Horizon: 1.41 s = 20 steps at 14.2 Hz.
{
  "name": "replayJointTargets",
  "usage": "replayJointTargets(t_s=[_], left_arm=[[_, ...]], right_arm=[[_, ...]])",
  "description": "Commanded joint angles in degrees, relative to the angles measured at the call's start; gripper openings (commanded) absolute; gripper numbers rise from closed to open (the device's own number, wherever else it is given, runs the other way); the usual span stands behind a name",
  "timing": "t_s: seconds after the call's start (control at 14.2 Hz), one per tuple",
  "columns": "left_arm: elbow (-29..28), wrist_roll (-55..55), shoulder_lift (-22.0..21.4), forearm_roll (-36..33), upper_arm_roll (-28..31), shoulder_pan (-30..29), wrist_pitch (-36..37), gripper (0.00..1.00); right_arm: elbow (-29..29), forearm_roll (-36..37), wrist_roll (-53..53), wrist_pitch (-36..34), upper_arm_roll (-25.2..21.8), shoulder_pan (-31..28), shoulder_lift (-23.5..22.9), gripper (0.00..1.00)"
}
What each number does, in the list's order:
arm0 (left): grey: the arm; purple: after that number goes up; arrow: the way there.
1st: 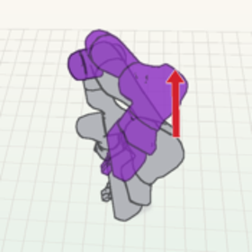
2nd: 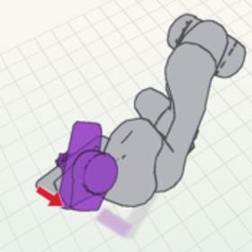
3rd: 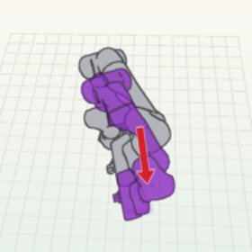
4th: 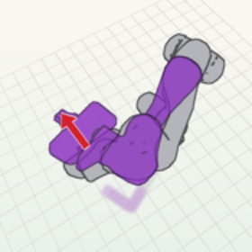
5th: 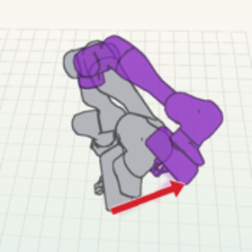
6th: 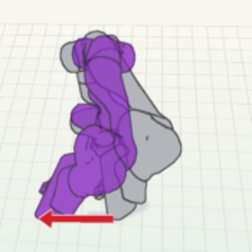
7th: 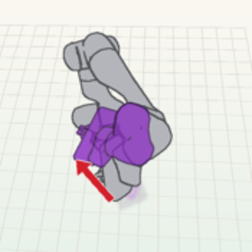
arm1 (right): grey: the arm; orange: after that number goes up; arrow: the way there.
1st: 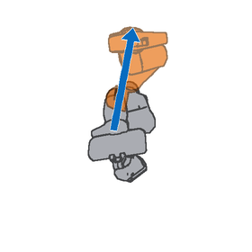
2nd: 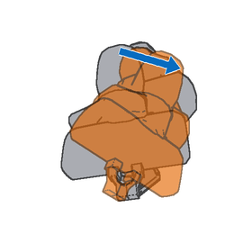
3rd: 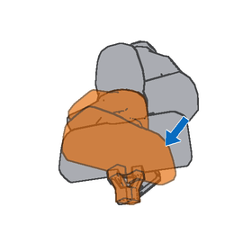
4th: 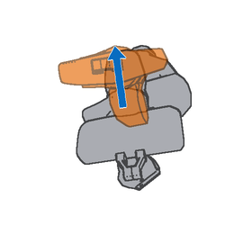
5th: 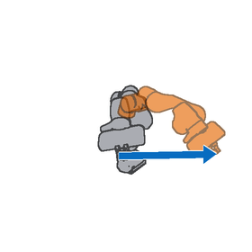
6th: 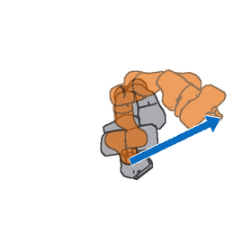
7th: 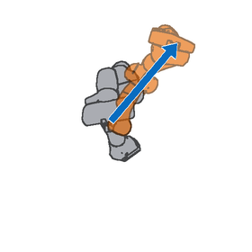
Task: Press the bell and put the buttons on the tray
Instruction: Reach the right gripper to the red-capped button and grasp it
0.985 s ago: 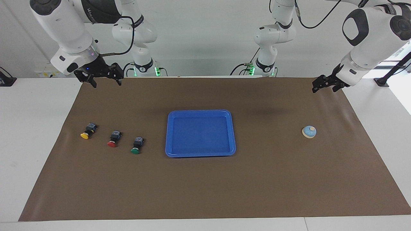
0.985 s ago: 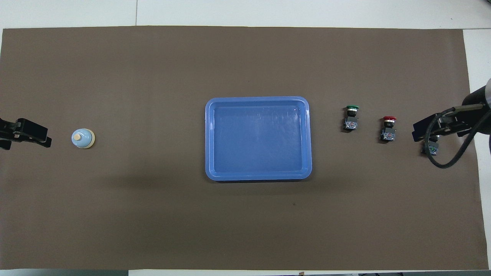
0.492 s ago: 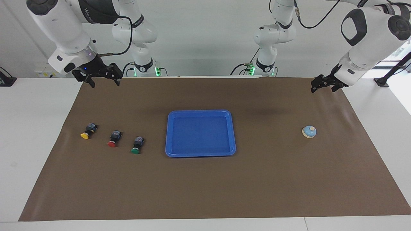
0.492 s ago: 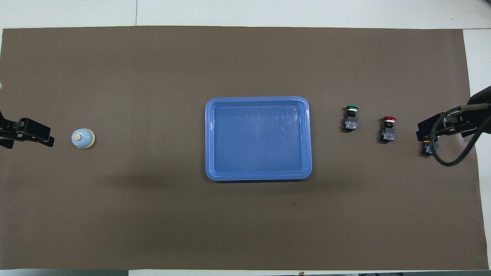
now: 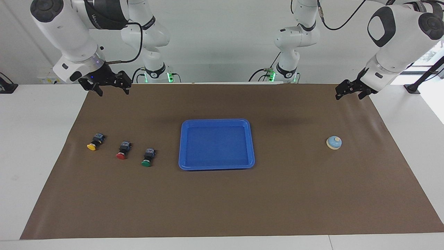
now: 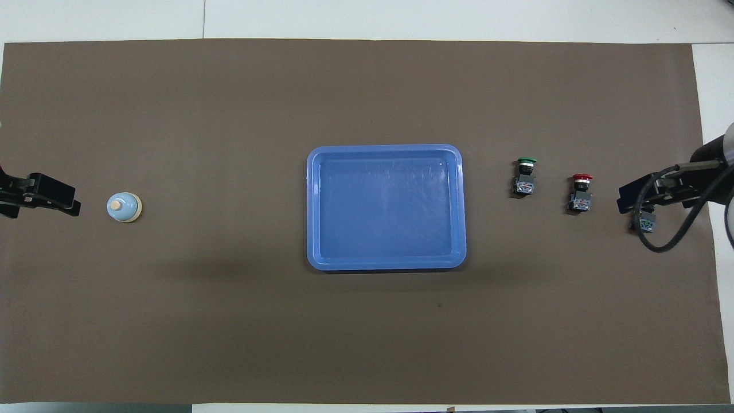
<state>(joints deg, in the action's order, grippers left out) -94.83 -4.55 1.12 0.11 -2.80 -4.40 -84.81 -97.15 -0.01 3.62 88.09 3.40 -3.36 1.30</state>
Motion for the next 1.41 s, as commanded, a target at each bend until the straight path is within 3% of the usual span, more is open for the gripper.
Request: replayJointTargets(t_s=[0.0, 0.42, 0.7, 0.98, 1.34], left_arm=[[0.1, 0.4, -0.5, 0.4, 0.4, 0.6, 0.5, 1.0], [0.7, 0.5, -0.6, 0.3, 0.5, 1.9, 1.0, 1.0], [0.7, 0.5, -0.7, 0.3, 0.5, 1.9, 1.1, 1.0], [0.5, 0.5, -0.8, 0.3, 0.5, 2.0, 1.2, 1.0], [0.1, 0.4, -1.0, 0.3, 0.6, 2.2, 1.0, 1.0]], right_arm=[[-14.5, 0.7, 0.3, 13.4, 0.6, 0.5, 5.9, 1.0], [-22.5, 0.8, -6.7, 33.9, 0.7, 2.5, -3.8, 1.0], [-29.4, 0.8, -8.4, 49.4, 0.7, 5.0, -6.5, 0.96], [-27.1, 0.7, -8.5, 56.0, 0.7, 5.1, -13.6, 1.0], [-23.5, 0.7, -8.8, 58.0, 0.6, 4.9, -19.0, 1.0]])
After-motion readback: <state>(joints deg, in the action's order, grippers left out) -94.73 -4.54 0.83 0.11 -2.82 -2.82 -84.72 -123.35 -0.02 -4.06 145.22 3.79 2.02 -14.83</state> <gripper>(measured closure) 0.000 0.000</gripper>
